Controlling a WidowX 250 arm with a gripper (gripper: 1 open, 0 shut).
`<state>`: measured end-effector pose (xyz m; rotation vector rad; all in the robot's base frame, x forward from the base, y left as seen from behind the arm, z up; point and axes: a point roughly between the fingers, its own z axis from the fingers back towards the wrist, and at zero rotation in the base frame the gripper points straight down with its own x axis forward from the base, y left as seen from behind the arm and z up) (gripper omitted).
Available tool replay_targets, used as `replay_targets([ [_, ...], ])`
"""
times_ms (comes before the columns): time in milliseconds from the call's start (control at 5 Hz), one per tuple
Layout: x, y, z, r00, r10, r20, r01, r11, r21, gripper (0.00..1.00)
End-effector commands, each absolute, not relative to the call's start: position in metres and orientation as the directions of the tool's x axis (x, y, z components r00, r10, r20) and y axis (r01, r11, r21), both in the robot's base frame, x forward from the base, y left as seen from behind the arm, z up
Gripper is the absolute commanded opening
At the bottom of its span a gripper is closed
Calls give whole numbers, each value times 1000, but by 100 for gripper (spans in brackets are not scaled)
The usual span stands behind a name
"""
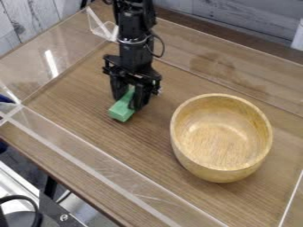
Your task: Remove the green block from inside the brown bowl and put it on the table
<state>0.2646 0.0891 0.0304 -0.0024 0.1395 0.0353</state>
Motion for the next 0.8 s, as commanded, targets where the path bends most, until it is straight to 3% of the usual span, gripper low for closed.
replay_targets([
  [0, 277, 95, 41, 995, 50, -86, -50, 999, 10, 0],
  [600, 279, 96, 41, 994, 66, -84, -66, 998, -2, 0],
])
